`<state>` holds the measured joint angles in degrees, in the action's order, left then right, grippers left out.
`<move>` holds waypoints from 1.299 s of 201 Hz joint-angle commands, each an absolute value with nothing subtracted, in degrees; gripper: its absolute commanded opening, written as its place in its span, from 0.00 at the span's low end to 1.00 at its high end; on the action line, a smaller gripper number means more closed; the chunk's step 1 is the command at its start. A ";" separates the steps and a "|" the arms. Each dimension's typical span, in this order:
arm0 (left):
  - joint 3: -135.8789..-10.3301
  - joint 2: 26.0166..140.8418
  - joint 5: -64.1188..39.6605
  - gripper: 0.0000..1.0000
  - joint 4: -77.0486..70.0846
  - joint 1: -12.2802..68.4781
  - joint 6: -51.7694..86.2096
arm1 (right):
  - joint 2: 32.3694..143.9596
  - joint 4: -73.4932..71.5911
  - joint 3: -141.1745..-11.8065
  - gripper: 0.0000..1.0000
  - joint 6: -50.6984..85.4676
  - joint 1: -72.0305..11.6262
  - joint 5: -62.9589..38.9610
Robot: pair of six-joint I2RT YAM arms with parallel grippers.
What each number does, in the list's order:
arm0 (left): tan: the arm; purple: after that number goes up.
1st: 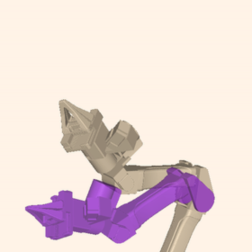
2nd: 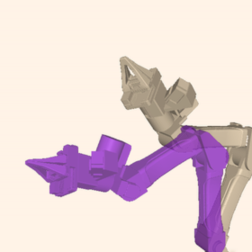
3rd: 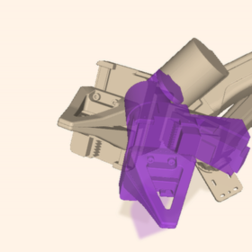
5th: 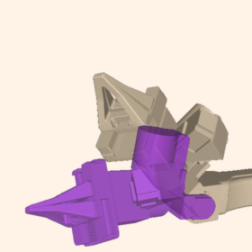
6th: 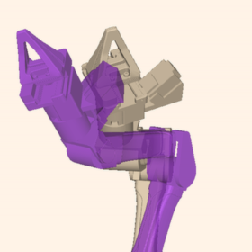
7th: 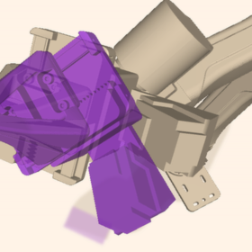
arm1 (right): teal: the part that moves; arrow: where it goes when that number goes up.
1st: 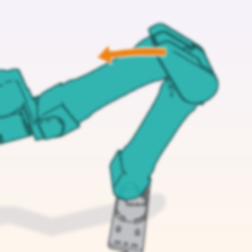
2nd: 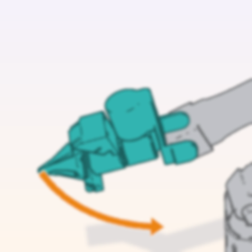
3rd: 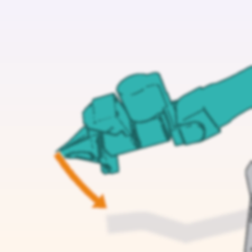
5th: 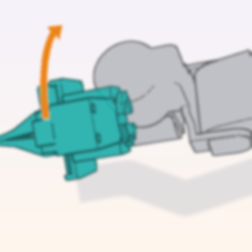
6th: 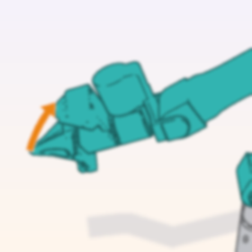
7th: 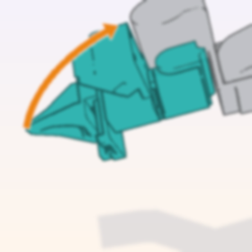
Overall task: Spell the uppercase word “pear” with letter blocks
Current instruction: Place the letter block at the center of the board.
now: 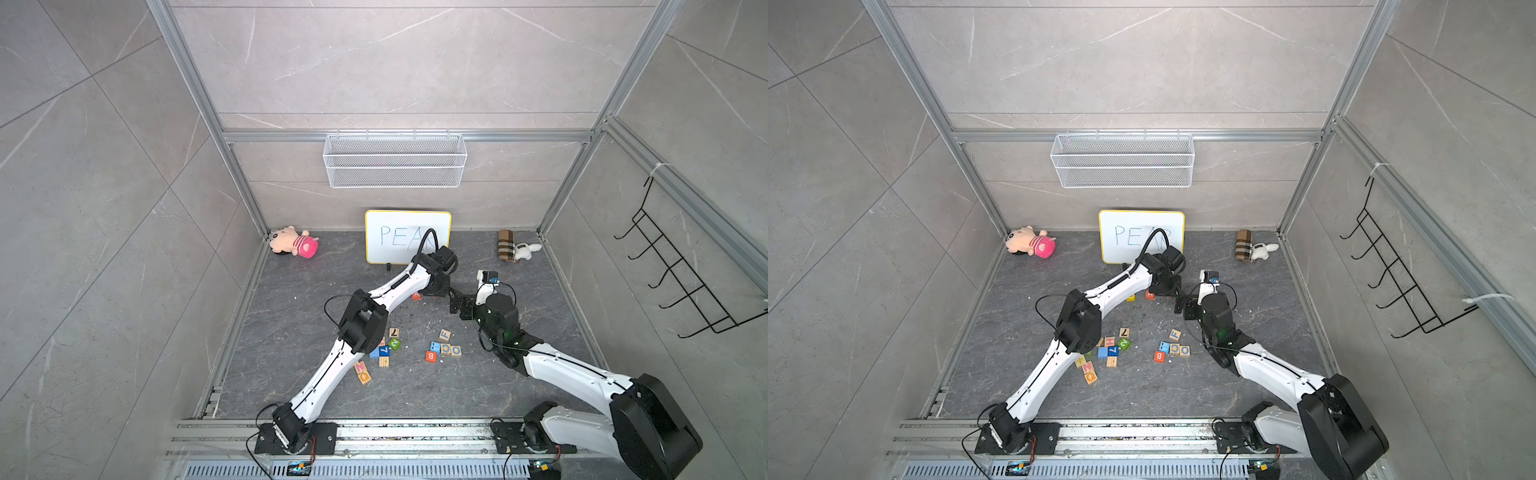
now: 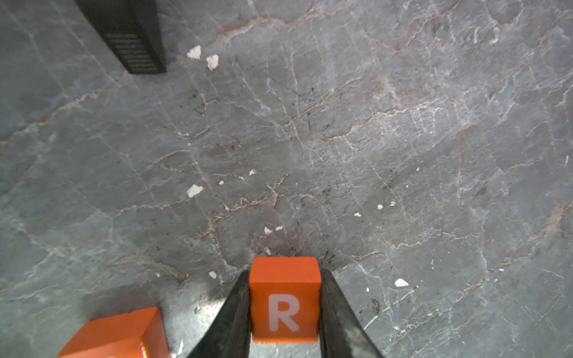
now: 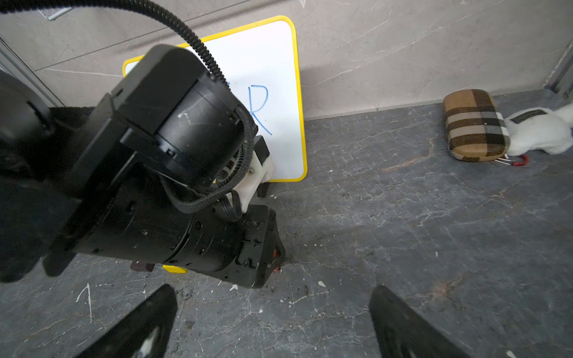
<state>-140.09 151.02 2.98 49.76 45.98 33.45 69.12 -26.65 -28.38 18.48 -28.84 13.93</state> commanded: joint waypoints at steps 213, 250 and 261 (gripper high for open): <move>-135.99 147.51 2.64 0.49 50.39 45.95 34.63 | 69.95 -25.22 -28.77 0.99 20.39 -28.59 15.62; -135.79 146.48 2.72 0.50 50.18 45.95 34.58 | 69.62 -25.15 -28.65 0.99 20.15 -28.65 16.08; -135.88 146.19 2.72 0.50 50.18 45.88 34.60 | 69.69 -25.07 -28.79 0.99 20.13 -28.65 16.00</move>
